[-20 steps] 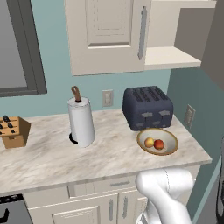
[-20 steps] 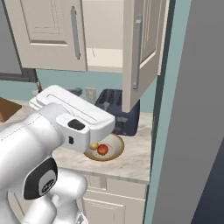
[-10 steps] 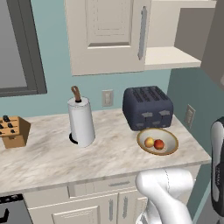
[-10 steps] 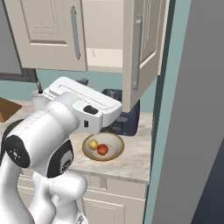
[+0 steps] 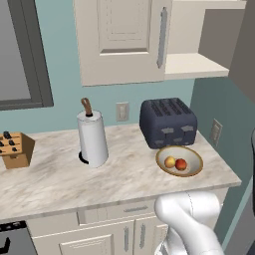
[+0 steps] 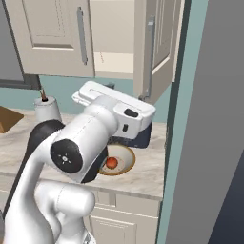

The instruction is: Open the cabinet. Pick the apple and mango from the cabinet and place them into the bowl. Then close the cabinet.

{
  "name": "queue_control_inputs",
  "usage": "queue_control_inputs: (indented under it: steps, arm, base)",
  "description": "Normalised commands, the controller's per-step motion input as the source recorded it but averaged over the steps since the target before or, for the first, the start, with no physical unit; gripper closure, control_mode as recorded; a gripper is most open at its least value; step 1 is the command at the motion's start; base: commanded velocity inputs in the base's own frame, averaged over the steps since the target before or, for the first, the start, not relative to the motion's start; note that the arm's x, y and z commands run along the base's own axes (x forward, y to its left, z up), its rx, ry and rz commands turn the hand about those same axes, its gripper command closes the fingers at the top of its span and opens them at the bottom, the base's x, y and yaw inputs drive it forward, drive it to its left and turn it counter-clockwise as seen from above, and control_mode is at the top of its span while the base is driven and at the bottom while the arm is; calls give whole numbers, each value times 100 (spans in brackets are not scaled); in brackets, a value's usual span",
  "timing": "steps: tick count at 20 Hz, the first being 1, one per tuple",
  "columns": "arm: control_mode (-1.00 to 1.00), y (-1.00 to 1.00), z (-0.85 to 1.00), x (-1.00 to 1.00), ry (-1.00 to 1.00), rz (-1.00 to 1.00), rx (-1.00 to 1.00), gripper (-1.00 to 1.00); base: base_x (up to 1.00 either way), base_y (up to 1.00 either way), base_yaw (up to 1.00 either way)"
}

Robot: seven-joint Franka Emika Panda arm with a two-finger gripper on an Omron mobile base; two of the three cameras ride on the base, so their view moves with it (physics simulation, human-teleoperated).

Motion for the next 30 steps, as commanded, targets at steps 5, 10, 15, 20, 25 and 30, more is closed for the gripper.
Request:
queue_control_inputs:
  steps: [5, 10, 15, 20, 25, 30]
  arm:
    - [-100, -15, -13, 90, 10, 24, 9, -100]
    - [-100, 0, -32, 100, 13, 33, 11, -100]
    - [-100, 23, -41, 100, 6, 29, 5, -100]
    - [-100, 47, -56, 100, 0, 20, 2, -100]
    - [-100, 57, -69, 100, 0, 13, 0, -100]
    - [-100, 70, -68, 100, -2, 8, 0, -100]
  base:
    - [0, 0, 0]
    - [0, 0, 0]
    - [0, 0, 0]
    - [0, 0, 0]
    - [0, 0, 0]
    - [0, 0, 0]
